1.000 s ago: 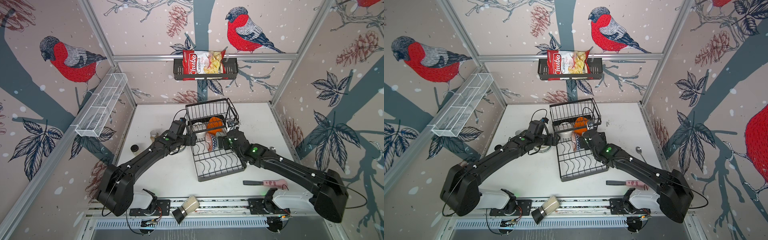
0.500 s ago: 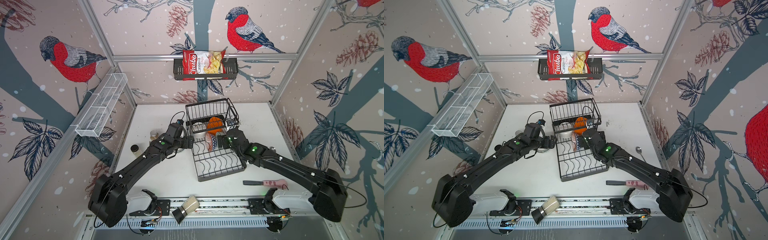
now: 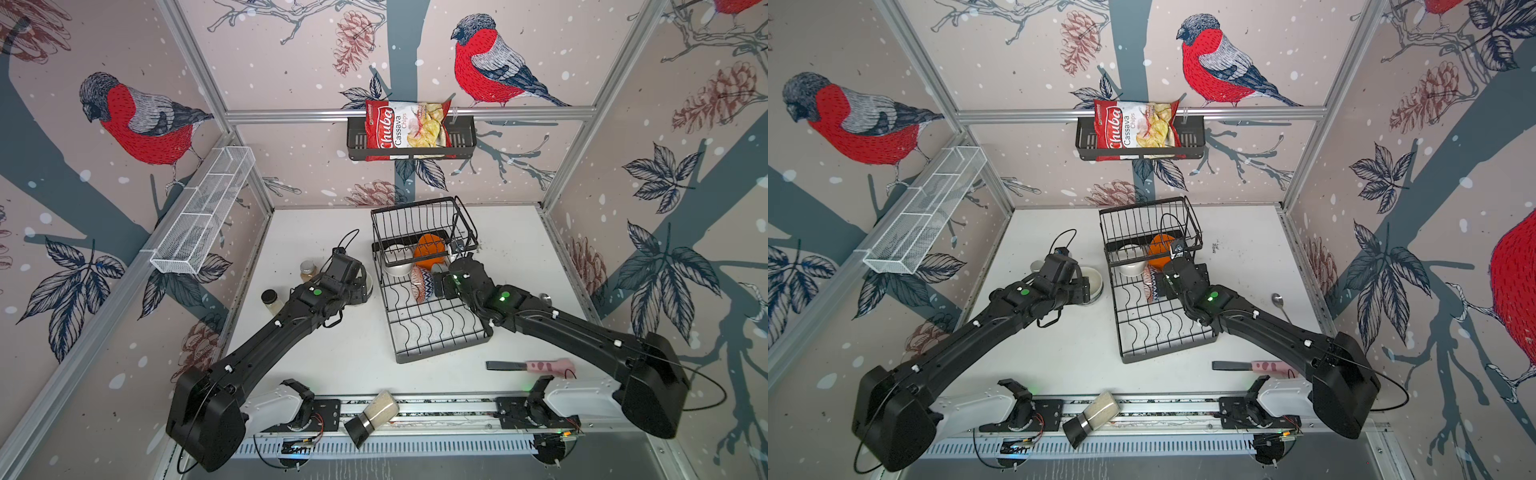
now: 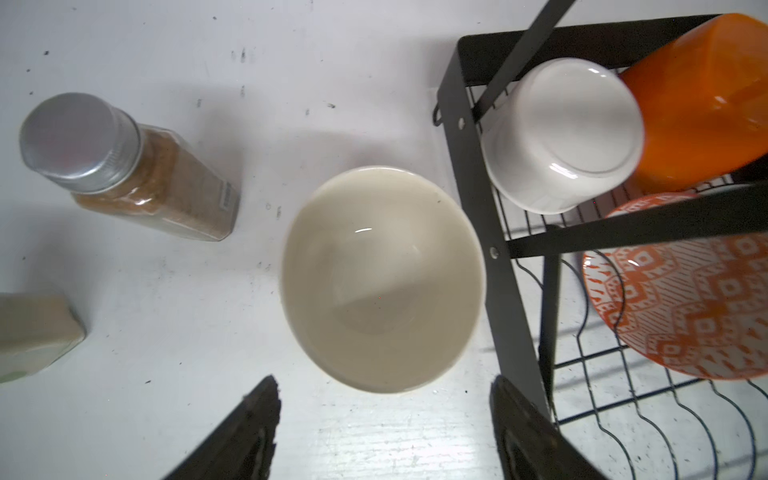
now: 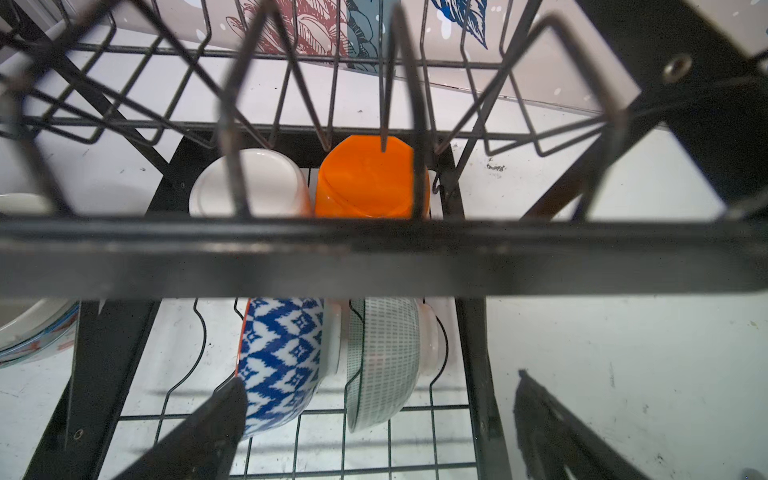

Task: Load the bowls into the dish rack
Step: 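Release the rack with the left gripper and grasp the cream bowl stack rim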

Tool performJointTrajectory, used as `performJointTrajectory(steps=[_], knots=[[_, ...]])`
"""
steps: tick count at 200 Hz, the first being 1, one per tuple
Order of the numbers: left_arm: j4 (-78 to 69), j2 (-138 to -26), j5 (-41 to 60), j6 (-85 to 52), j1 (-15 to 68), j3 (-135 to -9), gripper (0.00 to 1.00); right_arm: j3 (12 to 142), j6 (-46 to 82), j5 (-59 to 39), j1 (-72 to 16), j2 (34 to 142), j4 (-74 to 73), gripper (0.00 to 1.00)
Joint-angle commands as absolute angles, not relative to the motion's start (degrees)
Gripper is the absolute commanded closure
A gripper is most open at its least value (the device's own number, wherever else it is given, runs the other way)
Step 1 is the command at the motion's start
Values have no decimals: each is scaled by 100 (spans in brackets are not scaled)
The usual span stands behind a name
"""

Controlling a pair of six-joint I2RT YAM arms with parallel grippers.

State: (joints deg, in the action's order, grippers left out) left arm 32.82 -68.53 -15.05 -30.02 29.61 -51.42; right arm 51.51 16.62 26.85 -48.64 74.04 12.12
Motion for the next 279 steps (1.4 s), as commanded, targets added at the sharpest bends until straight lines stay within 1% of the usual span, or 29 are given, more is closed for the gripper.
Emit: performJointTrajectory(steps=[1,39,61,102,117,160,196,260,279], knots=[[3674,-7046,-1875,-3203,2902,-5250,26,5193,1693,2712,-4869,7413,1116,1],[3856,-7533,-2119,-3331,2839,-5473,37,5168,1682,2701,-4867,7417,1120,1],[3999,-7863,-2340,-3340,2813,-5684,41,5161,1703,2699,-4867,7414,1117,1],[3984,-8341,-2346,-3227,2707,-5989,50,5135,1708,2722,-4876,7402,1134,1],[3982,-8456,-2347,-3216,2686,-6030,55,5129,1719,2730,-4877,7400,1152,1],[3915,-8595,-2313,-3140,2683,-6016,61,5115,1715,2727,-4877,7398,1145,1],[3837,-8596,-2303,-3094,2676,-5995,72,5115,1708,2727,-4873,7417,1136,1],[3676,-8605,-2168,-2972,2677,-5946,87,5150,1682,2725,-4872,7438,1159,1],[3700,-8613,-2167,-2968,2678,-5954,94,5176,1671,2718,-4870,7450,1160,1]])
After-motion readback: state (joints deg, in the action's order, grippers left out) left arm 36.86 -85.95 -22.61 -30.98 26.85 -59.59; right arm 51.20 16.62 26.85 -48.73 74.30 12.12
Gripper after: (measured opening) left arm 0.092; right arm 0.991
